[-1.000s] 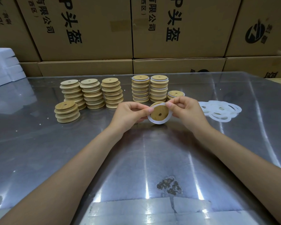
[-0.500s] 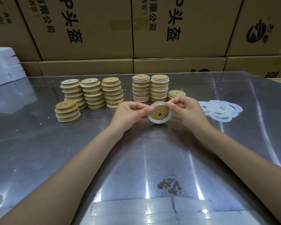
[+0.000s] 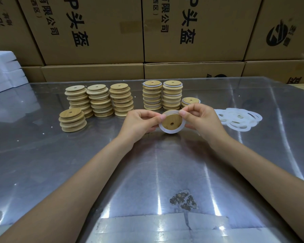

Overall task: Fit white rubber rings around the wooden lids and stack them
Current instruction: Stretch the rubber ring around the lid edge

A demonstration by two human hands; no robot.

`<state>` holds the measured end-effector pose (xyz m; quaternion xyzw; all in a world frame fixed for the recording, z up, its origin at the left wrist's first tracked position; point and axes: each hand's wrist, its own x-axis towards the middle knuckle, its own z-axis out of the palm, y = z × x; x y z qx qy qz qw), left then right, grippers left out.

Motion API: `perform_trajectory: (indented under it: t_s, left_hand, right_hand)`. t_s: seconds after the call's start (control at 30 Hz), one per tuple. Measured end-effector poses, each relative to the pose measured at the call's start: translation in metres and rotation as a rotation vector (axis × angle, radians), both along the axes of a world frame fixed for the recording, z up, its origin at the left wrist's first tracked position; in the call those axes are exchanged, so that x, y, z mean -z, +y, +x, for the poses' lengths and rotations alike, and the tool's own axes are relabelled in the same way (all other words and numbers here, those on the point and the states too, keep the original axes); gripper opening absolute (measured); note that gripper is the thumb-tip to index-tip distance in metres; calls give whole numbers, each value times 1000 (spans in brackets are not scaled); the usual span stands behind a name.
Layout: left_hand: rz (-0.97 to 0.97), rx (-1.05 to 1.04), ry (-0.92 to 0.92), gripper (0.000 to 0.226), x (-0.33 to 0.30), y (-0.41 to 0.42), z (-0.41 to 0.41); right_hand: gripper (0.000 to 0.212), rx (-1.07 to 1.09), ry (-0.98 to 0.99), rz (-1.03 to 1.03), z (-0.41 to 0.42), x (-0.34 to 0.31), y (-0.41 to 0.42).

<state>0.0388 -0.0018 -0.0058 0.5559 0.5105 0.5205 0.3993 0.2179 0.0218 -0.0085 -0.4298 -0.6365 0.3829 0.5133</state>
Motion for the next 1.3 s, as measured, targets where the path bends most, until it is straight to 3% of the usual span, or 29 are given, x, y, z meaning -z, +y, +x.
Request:
perform_trajectory:
  t_s: [0.4,0.6,0.8,0.97,1.1,1.2,1.3]
  left_hand:
    - [-22,16,-21,13,2,2,-3]
    - [-54,57,-69,5,5,5,-5]
    - [77,33,54,12,6,8,-5]
    - [194,48,298,28,7,11,-6]
    - [169,100,425,32,11,9,-4]
    - [94,88,306,28,8,8,-6]
    - [-25,144,32,24,6,4,-2]
  right_hand:
    - [12,-14,9,2,1,0,-1]
    - [14,-6,44,-66,-1,0,2]
    - [9,-36,18,-171,2,4,2]
    - [8,-18,-8,-106,1,4,1]
    - [12,-19,-48,-32,-2,6,1]
    - [14,-35,8,-61,-3,6,1]
    - [12,-88,182,-156,-1,2,0]
